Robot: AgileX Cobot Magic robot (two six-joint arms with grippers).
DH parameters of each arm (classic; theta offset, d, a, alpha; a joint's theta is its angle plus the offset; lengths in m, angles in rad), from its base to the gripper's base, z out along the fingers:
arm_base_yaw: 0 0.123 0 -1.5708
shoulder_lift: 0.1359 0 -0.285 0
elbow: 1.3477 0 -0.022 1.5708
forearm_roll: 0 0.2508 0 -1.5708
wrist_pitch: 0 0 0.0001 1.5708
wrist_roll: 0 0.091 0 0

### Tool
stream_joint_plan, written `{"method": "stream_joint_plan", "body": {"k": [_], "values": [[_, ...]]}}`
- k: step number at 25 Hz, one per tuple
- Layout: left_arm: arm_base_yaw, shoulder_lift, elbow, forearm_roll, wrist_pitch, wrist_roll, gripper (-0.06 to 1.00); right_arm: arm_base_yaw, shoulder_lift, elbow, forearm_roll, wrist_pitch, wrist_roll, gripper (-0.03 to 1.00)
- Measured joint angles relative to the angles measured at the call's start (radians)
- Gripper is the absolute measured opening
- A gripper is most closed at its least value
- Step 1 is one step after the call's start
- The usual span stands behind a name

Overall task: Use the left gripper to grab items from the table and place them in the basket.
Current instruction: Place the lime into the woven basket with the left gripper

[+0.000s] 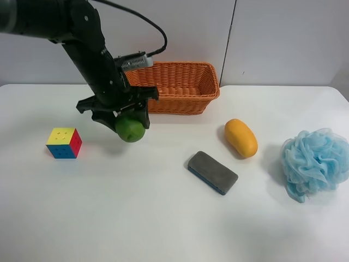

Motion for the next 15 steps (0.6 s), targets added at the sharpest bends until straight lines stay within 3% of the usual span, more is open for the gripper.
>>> {"method": "stream_joint_plan", "body": {"k": [8,15], "values": [[-0.001,-0.014,-0.326,0.069,0.208,0.000,0.63,0.000,0.000,0.000,0.000,0.000,0.000,0.99],[-0.001,0.159,-0.639,0.155,0.246,0.038,0.63,0.000,0.000,0.000,0.000,0.000,0.000,0.99]]}}
